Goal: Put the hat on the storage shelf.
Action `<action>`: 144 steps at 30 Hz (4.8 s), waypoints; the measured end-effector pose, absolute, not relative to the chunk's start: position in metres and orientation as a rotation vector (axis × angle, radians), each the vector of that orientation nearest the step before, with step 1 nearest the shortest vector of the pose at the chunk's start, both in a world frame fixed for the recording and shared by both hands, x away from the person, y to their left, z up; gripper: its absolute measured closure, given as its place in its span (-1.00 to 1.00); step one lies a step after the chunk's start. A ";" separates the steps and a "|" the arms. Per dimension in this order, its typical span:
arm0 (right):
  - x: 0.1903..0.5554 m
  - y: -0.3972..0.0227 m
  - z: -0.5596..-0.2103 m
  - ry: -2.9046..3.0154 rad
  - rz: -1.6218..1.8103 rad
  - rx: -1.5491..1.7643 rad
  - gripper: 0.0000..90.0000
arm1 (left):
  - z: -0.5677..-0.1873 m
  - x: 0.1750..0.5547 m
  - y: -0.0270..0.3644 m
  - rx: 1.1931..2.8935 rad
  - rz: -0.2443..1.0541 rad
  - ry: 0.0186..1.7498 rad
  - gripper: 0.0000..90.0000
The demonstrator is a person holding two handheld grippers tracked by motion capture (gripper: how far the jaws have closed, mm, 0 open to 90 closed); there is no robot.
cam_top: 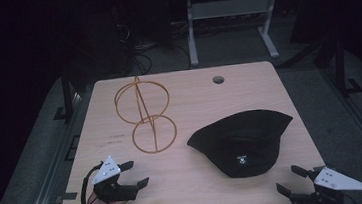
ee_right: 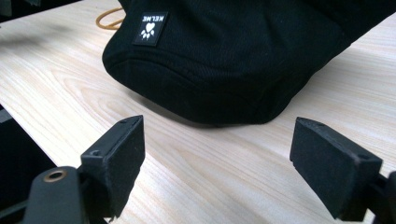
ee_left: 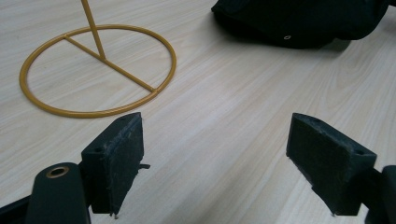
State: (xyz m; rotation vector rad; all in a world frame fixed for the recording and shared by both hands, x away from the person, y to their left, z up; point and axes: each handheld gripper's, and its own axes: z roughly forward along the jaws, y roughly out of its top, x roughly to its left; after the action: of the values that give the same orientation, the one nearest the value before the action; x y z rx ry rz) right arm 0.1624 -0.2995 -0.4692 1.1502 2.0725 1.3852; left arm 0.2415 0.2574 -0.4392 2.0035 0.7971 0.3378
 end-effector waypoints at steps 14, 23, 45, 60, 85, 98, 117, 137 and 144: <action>0.166 -0.302 -0.469 2.060 1.412 1.163 -0.61 | -0.439 0.238 0.253 2.040 0.315 0.771 -0.59; 0.164 -0.298 -0.468 2.068 1.406 1.151 -0.61 | -0.431 0.234 0.242 2.045 0.309 0.711 -0.59; 0.162 -0.299 -0.468 2.058 1.414 1.147 -0.61 | -0.403 0.242 0.207 2.071 0.267 0.588 -0.59; 0.162 -0.301 -0.468 2.066 1.434 1.144 -0.61 | -0.379 0.255 0.160 2.107 0.235 0.472 -0.59; 0.159 -0.304 -0.467 2.039 1.474 1.145 -0.63 | -0.356 0.295 0.084 2.183 0.209 0.369 -0.56; 0.160 -0.300 -0.467 2.067 1.459 1.124 -0.63 | -0.370 0.320 0.054 2.307 0.122 0.335 -0.18; 0.165 -0.288 -0.458 2.080 1.461 1.094 -0.63 | -0.363 0.311 0.042 2.265 0.050 0.221 0.89; 0.189 -0.257 -0.426 2.099 1.461 0.960 -0.63 | -0.327 0.310 0.010 2.170 0.000 0.267 0.91; 0.200 -0.249 -0.427 2.117 1.391 0.945 -0.55 | -0.317 0.303 -0.001 2.165 -0.021 0.226 0.91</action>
State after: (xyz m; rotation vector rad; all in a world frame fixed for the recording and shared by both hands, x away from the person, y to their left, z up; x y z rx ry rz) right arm 0.2001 -0.2489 -0.4270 0.9455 2.1168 1.3906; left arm 0.3029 -0.0010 -0.3174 2.1649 0.2262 -0.0209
